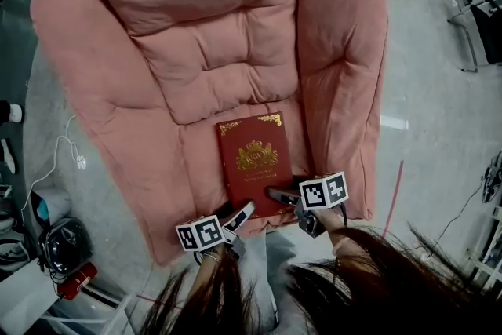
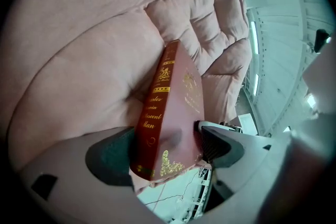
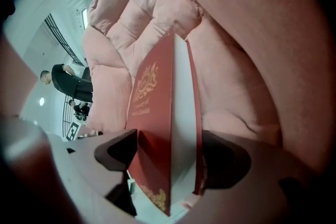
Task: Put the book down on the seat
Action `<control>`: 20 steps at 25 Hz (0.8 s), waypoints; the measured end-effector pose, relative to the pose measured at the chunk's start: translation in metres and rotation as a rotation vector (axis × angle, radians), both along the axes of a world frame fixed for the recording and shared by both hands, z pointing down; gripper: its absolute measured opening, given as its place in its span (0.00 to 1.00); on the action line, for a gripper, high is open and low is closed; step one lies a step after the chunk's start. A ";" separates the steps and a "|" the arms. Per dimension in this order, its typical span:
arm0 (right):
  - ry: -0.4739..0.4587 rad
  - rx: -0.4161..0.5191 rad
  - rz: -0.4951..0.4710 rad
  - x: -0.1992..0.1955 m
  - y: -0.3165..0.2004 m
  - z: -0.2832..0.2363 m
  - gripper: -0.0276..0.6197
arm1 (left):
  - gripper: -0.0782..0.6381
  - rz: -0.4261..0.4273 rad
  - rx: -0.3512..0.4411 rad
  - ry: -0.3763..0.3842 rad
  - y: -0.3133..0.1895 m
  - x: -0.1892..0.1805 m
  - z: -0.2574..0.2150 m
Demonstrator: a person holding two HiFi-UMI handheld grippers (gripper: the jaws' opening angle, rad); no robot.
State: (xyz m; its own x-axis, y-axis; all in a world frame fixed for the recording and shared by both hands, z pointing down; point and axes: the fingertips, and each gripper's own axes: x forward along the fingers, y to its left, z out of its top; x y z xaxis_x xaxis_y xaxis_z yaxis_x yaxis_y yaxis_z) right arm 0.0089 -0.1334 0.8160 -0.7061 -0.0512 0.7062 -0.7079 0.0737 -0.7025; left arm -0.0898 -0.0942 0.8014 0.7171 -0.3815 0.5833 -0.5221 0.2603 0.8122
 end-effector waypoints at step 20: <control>-0.010 0.065 0.023 0.020 0.028 -0.041 0.62 | 0.64 -0.017 0.090 -0.085 0.019 -0.012 -0.044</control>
State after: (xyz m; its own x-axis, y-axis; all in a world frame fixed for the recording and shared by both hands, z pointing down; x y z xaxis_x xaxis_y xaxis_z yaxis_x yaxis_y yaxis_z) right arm 0.0286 -0.1052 0.7751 -0.7112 -0.1130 0.6939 -0.7030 0.1026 -0.7038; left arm -0.1015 -0.0753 0.7571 0.6597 -0.4468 0.6043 -0.5858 0.1980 0.7859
